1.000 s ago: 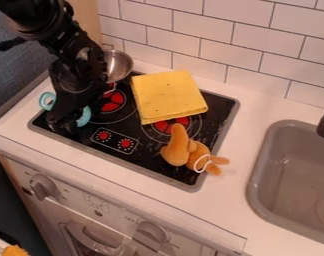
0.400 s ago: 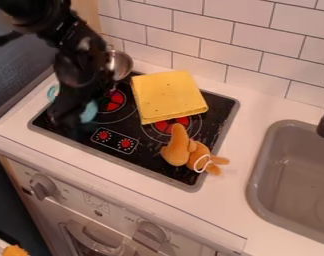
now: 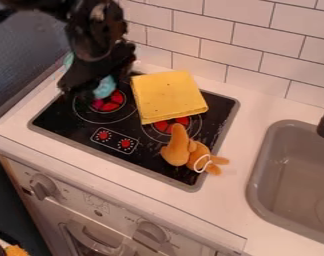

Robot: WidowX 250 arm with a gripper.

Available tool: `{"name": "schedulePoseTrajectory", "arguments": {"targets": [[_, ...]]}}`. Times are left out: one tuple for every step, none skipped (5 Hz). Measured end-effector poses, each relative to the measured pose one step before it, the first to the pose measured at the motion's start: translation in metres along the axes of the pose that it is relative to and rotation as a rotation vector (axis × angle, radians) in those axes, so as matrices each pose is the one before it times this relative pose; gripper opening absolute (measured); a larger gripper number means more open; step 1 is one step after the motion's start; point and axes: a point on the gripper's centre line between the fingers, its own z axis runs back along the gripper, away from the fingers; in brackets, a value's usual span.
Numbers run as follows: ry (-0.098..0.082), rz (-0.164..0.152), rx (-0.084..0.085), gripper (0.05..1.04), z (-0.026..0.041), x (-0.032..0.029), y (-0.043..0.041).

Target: Put the blue brush in the pot on the left burner

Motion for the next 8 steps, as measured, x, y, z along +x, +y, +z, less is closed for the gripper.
{"name": "schedulePoseTrajectory", "arguments": {"targets": [[0.0052,-0.0860,-0.0608,0.728,0.01065,-0.00621,-0.02717],[0.0154,-0.1030,-0.0707,0.728,0.00583,-0.00725,-0.03207],[0.0612,-0.1806,-0.0695,0.728,-0.00557,-0.01721,-0.03772],[0.0690,-0.1341,-0.0958,0.728,-0.01660,-0.00906,-0.02505],[0.0864,-0.1472,-0.0628,0.728,-0.02352,-0.01206,-0.02912],[0.0344,-0.0640,-0.0267,0.728,-0.01189,-0.00277,-0.01061],[0.0522,-0.0290,0.0059,0.728,-0.01595,-0.01075,-0.00186],[0.0495,-0.0301,-0.0083,0.728,-0.01594,-0.00573,-0.00161]]}}
